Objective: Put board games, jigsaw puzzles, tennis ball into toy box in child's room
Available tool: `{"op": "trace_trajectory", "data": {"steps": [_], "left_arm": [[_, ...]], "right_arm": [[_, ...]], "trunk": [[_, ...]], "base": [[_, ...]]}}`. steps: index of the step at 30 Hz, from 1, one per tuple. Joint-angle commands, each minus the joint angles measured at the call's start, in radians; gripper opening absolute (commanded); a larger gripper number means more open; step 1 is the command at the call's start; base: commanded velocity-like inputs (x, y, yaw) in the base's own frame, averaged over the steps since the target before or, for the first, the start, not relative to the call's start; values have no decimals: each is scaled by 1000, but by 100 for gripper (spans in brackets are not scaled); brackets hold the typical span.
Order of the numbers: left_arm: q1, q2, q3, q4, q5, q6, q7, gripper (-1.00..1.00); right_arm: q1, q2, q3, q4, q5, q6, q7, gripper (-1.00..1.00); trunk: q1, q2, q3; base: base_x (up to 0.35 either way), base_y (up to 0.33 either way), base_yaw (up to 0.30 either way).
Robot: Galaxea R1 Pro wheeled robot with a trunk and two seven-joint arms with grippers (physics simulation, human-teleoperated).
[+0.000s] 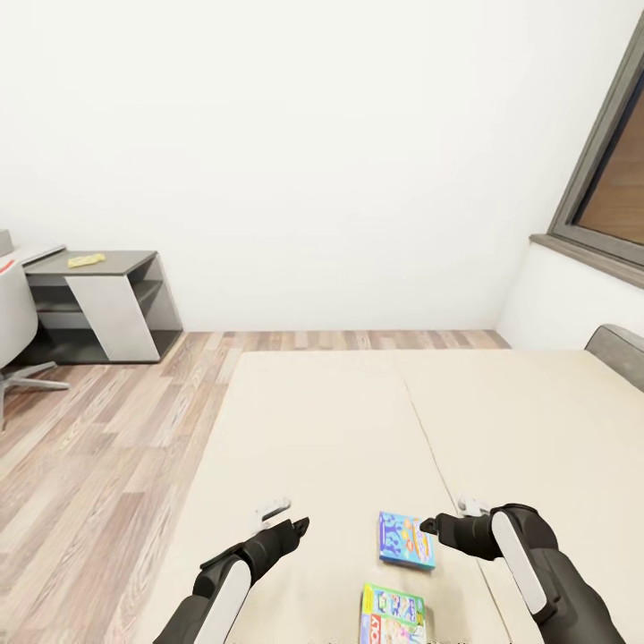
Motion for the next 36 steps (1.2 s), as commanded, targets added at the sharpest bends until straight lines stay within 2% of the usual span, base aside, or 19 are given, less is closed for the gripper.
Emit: {"op": "trace_trajectory", "data": {"steps": [1, 36], "left_arm": [[0, 0, -1, -2, 11, 3, 9, 100], [-2, 0, -2, 1, 11, 3, 9, 100]], "right_arm": [[0, 1, 0, 1, -1, 4, 0, 100], [1, 5, 17, 55, 2, 4, -1, 100]], "trunk": [[0, -1, -3], [0, -1, -60]], "base": [[0, 0, 0], [0, 0, 0]]}}
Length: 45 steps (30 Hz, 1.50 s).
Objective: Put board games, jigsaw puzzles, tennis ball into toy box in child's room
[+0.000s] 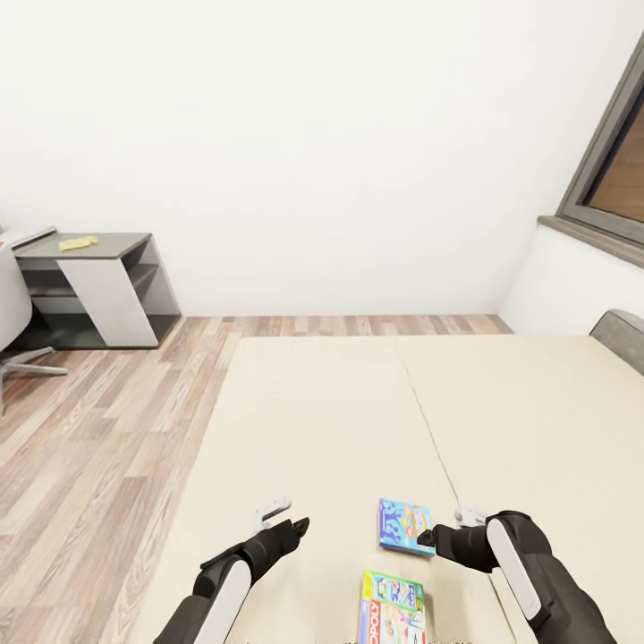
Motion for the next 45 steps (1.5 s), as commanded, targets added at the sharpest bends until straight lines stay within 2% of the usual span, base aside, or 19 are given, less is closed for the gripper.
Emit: {"op": "trace_trajectory", "data": {"steps": [1, 32, 45], "left_arm": [[-1, 0, -1, -1, 11, 3, 9, 100], [-2, 0, -2, 10, 10, 3, 11, 100], [-2, 0, -2, 11, 9, 3, 11, 100]], "right_arm": [[-1, 0, -1, -1, -1, 4, 0, 100], [5, 3, 6, 27, 0, 4, 0, 100], [11, 5, 74, 27, -2, 4, 1, 100]], "trunk": [[0, -1, -3], [0, -1, -53], [0, -1, -73]], "base": [[0, 0, 0], [0, 0, 0], [0, 0, 0]]}}
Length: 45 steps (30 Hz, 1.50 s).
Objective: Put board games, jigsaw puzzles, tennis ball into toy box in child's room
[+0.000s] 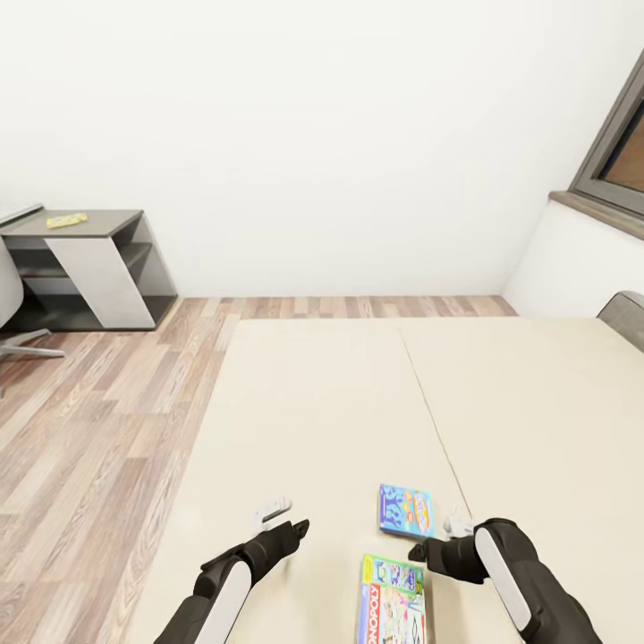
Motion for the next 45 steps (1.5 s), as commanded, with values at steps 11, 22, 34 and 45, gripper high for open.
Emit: {"op": "trace_trajectory", "data": {"steps": [11, 22, 34, 45], "left_arm": [[-2, 0, -1, 3, 10, 3, 9, 100], [-6, 0, -1, 16, 11, 3, 9, 100], [-6, 1, -2, 14, 33, 15, -7, 100], [-6, 43, -3, 1, 107, 92, -247, 100]], "right_arm": [[4, -11, 22, -2, -25, 4, 23, 100], [19, -84, 17, 5, -65, 4, 166, 100], [21, -98, 16, 8, -70, 4, 205, 100], [22, -98, 23, 8, -71, 4, 210, 100]], "trunk": [[0, 0, -5], [0, 0, -5], [0, 0, -14], [0, 0, -31]], "base": [[0, 0, 0], [0, 0, 0], [0, 0, 0], [0, 0, 0]]}}
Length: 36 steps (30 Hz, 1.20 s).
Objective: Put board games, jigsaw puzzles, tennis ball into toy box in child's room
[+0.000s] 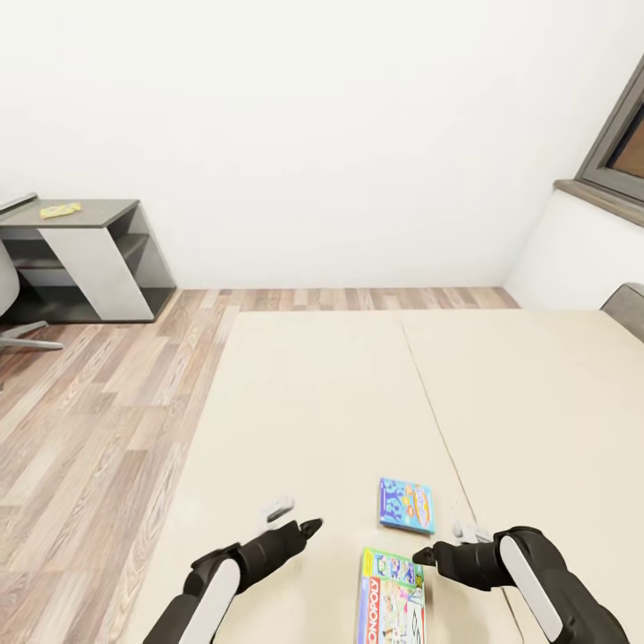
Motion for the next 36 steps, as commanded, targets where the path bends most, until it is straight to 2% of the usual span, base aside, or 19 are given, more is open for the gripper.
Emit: {"op": "trace_trajectory", "data": {"steps": [1, 10, 22, 36], "left_arm": [[0, 1, 1, -1, 3, 6, -12, 100], [-1, 6, 1, -1, 6, 10, -47, 100], [-1, 6, 2, 6, 2, 11, -46, 100], [-2, 6, 2, 10, 0, 10, -44, 100]], "right_arm": [[0, -1, 2, 0, 10, 2, 10, 100], [0, -1, 17, 1, 10, 2, 10, 100], [7, 4, 98, 1, 10, 2, 11, 100], [9, 7, 113, 1, 10, 2, 12, 100]], "trunk": [[0, 0, -2], [0, 0, -17], [0, 0, -29], [0, 0, -30]], "base": [[0, 0, 0], [0, 0, 0], [0, 0, 0], [0, 0, 0]]}}
